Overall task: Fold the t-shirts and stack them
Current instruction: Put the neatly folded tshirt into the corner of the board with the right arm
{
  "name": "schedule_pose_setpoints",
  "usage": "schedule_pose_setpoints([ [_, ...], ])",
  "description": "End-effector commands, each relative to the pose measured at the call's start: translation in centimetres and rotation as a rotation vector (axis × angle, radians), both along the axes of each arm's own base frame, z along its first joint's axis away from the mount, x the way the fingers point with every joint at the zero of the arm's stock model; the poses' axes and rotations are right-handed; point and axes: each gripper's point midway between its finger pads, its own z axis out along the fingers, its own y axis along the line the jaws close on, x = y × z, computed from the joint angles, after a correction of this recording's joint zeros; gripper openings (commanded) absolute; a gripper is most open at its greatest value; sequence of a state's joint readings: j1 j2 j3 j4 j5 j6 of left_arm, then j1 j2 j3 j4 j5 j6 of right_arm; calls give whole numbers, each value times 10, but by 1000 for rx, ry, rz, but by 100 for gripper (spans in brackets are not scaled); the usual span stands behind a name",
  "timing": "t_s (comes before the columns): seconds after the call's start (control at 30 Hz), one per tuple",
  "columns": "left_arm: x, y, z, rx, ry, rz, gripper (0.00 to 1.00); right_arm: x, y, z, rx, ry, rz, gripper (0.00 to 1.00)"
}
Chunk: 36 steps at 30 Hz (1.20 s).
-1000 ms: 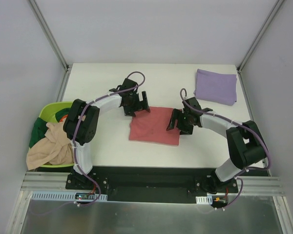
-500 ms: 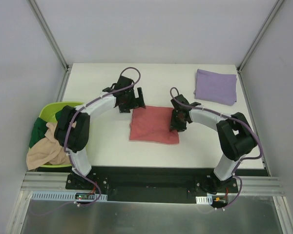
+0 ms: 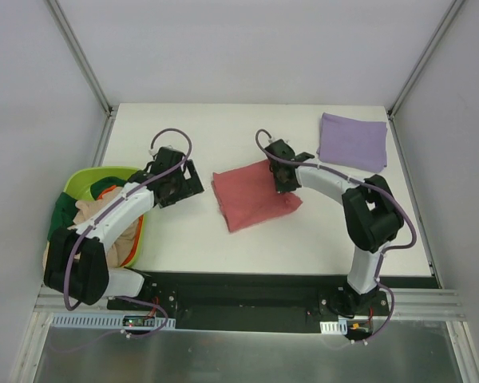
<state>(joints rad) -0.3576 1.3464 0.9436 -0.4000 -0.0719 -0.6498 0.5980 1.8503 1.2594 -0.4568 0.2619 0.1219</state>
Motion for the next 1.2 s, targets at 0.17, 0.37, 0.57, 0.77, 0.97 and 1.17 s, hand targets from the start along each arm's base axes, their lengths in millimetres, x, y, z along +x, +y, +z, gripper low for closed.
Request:
schedule_pose_setpoints([
  [0.17, -22, 41, 9, 92, -35, 127, 99, 102, -73, 110, -458, -337, -29, 0],
  [0.37, -19, 49, 12, 135, -27, 134, 99, 141, -108, 142, -677, -455, -123, 1],
  [0.57, -16, 54, 13, 148, -17, 155, 99, 170, -138, 164, -687, -495, -227, 1],
  [0.77, -13, 58, 16, 169, -14, 163, 99, 189, -157, 200, -711, -553, -312, 1],
  [0.97, -12, 61, 18, 177, -15, 176, 99, 198, -168, 222, -764, -579, -371, 1],
  [1.17, -12, 65, 22, 189, -22, 185, 99, 201, -171, 241, -748, -614, -410, 1],
])
